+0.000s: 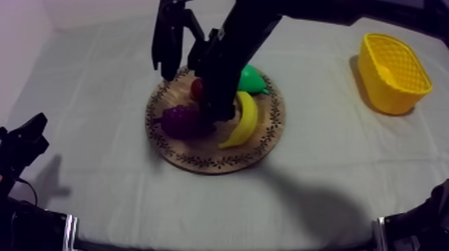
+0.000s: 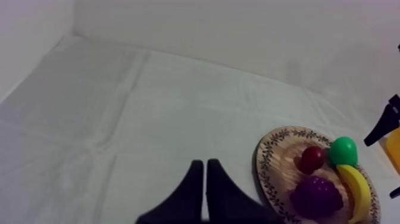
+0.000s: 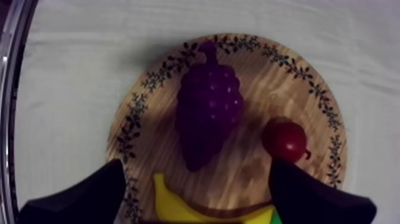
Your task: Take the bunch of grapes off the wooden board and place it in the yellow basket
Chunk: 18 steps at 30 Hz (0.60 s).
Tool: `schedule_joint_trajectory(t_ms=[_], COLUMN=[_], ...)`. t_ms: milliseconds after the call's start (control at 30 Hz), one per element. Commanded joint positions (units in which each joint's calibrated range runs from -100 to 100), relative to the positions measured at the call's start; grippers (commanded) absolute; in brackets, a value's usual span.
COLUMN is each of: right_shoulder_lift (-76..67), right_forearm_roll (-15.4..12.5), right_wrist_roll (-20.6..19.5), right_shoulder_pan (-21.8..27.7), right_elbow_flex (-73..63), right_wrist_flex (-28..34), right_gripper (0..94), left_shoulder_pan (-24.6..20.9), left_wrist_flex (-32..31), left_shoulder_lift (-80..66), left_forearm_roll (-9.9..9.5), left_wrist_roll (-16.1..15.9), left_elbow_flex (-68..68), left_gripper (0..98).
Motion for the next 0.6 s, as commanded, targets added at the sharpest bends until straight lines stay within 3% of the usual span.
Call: schedule_joint_trajectory(t_ms=[0,567], right_shoulder_lift=[1.56,16.76], right_forearm_roll=[0.24,0.9], right_wrist_roll=[-0.29,-0.45], right_shoulder_pan=[-0.33,-1.24], right_elbow_flex=[-0.75,-12.53], right_wrist_flex=[-0.47,-1.67], right_gripper=[74.2,73.1], left_shoulder_pan=[-0.01,-0.01], left_wrist_flex=[-0.03,-0.03], left_shoulder_lift=[0.0,0.0], left_forearm_roll=[-0.04,-0.04], left_wrist_roll=[-0.01,-0.01], left_elbow_flex=[-0.04,-0.04], left_gripper=[0.1,0.1])
